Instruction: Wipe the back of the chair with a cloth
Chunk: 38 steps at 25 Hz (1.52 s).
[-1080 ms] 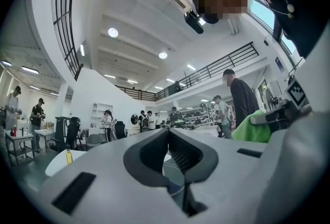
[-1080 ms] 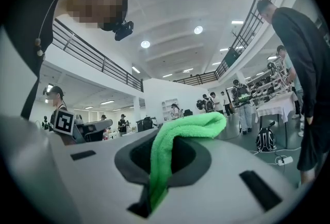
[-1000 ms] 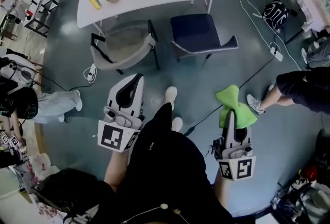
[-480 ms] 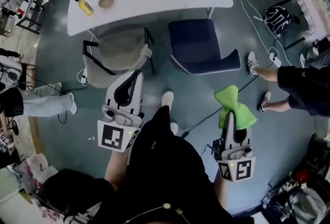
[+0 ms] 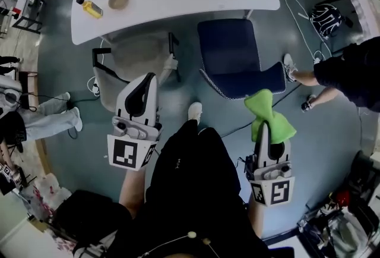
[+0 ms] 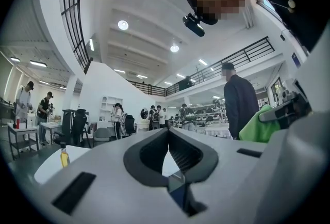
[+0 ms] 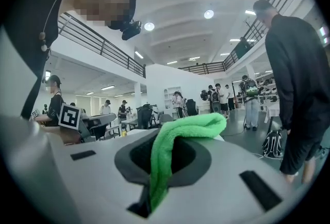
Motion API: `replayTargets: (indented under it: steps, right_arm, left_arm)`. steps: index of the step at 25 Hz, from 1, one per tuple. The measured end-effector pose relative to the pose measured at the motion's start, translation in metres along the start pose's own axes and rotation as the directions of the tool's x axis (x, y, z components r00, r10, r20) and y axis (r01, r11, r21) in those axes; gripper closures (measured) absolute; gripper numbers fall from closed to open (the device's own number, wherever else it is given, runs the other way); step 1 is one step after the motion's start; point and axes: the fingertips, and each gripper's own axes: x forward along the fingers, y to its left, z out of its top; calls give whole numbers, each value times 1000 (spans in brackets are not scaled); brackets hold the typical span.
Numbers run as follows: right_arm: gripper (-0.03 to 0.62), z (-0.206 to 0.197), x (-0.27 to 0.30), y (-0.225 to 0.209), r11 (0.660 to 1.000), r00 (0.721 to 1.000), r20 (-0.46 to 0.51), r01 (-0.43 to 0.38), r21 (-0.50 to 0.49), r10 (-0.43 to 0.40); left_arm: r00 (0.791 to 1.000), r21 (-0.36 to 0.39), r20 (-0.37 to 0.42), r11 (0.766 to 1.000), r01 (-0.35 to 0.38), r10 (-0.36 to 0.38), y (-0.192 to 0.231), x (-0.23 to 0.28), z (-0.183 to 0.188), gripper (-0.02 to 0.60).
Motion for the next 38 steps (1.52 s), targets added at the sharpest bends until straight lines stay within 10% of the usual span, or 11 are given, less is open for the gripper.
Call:
replayTargets:
  steps: [12, 23, 38]
  right_arm:
    - [574, -4, 10, -43, 996, 998, -24, 56, -73, -58]
    - [574, -17, 68, -104, 957, 985, -124, -149, -249, 121]
    - [574, -101, 157, -154, 795, 808, -489, -516, -319, 329]
  left_arm:
    - [999, -18, -25, 1000, 24, -24, -9, 25, -13, 577]
    - [989, 11, -103, 994, 105, -103, -57, 93, -33, 577]
    - [976, -91, -127, 982, 168, -179, -88, 145, -85, 485]
